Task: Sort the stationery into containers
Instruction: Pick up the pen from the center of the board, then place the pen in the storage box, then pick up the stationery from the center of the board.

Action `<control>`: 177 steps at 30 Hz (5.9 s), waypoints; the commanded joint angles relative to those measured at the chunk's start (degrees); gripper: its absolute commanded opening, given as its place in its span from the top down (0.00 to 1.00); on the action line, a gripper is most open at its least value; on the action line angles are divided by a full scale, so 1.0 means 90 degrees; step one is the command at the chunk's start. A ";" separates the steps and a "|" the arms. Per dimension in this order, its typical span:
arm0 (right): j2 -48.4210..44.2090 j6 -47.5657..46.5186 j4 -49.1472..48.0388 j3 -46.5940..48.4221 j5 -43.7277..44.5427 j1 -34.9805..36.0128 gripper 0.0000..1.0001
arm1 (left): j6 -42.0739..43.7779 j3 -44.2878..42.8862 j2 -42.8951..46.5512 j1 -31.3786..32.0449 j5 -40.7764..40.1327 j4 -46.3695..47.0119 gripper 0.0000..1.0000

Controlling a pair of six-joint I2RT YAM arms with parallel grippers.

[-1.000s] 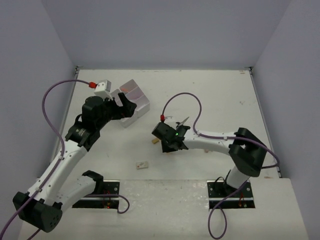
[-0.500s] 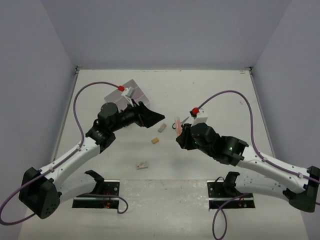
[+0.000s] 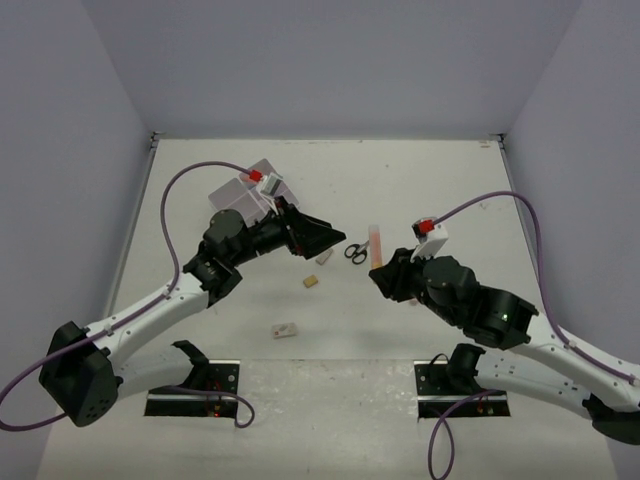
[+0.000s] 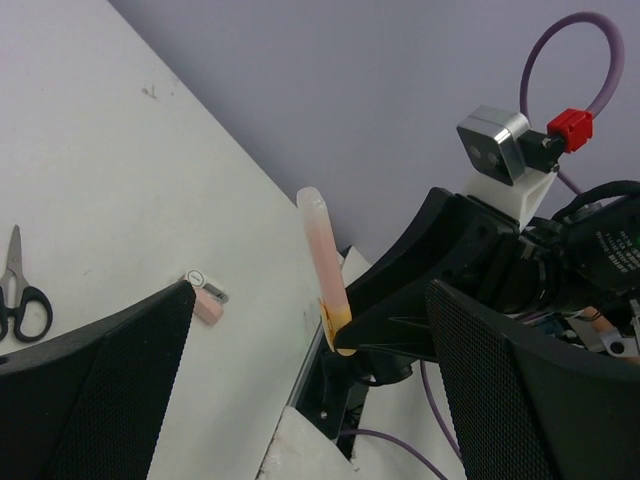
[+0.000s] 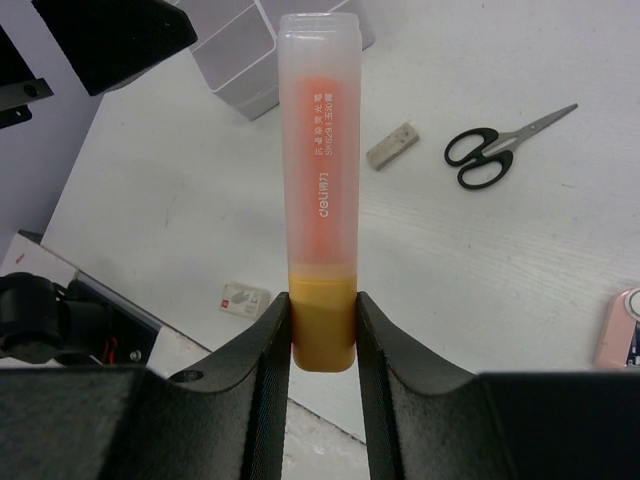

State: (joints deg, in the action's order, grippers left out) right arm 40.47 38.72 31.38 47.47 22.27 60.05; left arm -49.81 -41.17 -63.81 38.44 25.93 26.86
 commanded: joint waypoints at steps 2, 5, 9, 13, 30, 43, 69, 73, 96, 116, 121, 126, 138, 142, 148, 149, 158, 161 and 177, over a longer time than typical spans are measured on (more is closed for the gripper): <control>-0.0245 -0.0435 -0.0472 -0.0109 -0.0049 0.0030 1.00 | -0.0103 -0.0032 0.0351 0.0030 -0.0232 0.0505 0.00; -0.0361 -0.0484 -0.0518 -0.0094 -0.0081 0.0027 1.00 | -0.0051 -0.0025 0.0454 0.0026 -0.0332 0.0458 0.00; -0.0518 -0.0641 -0.0606 -0.0112 -0.0180 0.0029 1.00 | -0.0086 0.0070 0.0544 0.0029 -0.0389 0.0634 0.00; -0.0621 -0.0731 -0.0776 -0.0197 -0.0266 0.0028 1.00 | -0.0112 0.0154 0.0605 0.0036 -0.0572 0.0671 0.00; -0.0697 -0.0944 -0.0853 -0.0099 -0.0586 0.0036 1.00 | -0.1136 0.0795 0.0360 0.0037 -0.0480 0.2111 0.00; -0.0617 -0.1317 -0.1408 -0.0106 -0.1503 0.0027 1.00 | -0.0965 0.0432 0.0044 0.0385 -0.0740 0.1286 0.00; 0.0219 -0.0972 -0.1309 0.0208 -0.0894 0.0078 1.00 | -0.0207 -0.1037 -0.1050 0.1230 -0.1003 0.0221 0.98; 0.0111 -0.0826 -0.1237 0.0114 -0.0486 0.0085 0.52 | 0.0072 -0.1306 -0.1040 0.1228 -0.0982 -0.0166 1.00; -0.0235 -0.0289 -0.0287 -0.0408 0.0104 0.0076 0.01 | 0.5938 -0.1839 -0.3822 -0.0488 -0.9096 0.3750 1.00; 0.0423 -0.0441 -0.0747 -0.0396 -0.0289 0.0076 0.01 | 0.4531 -0.1565 -0.4561 -0.1087 -0.8280 0.3004 0.63; 0.0406 -0.0390 -0.0778 -0.0438 -0.0306 0.0066 0.01 | 0.4147 -0.1409 -0.4389 -0.1087 -0.8175 0.2645 0.35; 0.0513 -0.0226 -0.0811 -0.0450 -0.0196 0.0076 0.01 | 0.3171 -0.1485 -0.3373 -0.1059 -0.7663 0.1171 0.25; 0.3812 0.1317 0.0033 0.1311 0.0402 -0.0115 0.04 | 0.1609 -0.2356 -0.0399 -0.0906 -0.5144 -0.4219 0.00; 0.4742 0.1660 0.0029 0.1853 0.0299 -0.0280 0.32 | 0.1579 -0.1867 0.1096 -0.0911 -0.4881 -0.4722 0.00; 0.6132 0.1893 0.0346 0.2859 0.0167 -0.0734 0.63 | 0.2098 -0.2178 0.2001 -0.0907 -0.4415 -0.6010 0.00; 0.6300 0.1951 0.0341 0.2935 0.0050 -0.0813 0.62 | 0.2237 -0.2240 0.2050 -0.0902 -0.4286 -0.6118 0.00; 0.7796 0.2098 0.0886 0.4128 0.0200 -0.1227 0.51 | 0.2951 -0.1223 0.2967 -0.0911 -0.4226 -0.6488 0.00; 0.8038 0.2181 0.0898 0.4225 0.0202 -0.1243 0.50 | 0.3073 -0.0814 0.3046 -0.0911 -0.4401 -0.6367 0.00; 0.8713 0.2437 0.0386 0.4361 -0.0023 -0.1311 0.53 | 0.3181 -0.0230 0.3136 -0.0921 -0.4306 -0.5806 0.00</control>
State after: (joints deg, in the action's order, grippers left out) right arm 117.74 58.64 37.00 85.41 21.47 48.44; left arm -22.92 -43.13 -36.66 30.20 -13.65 -27.72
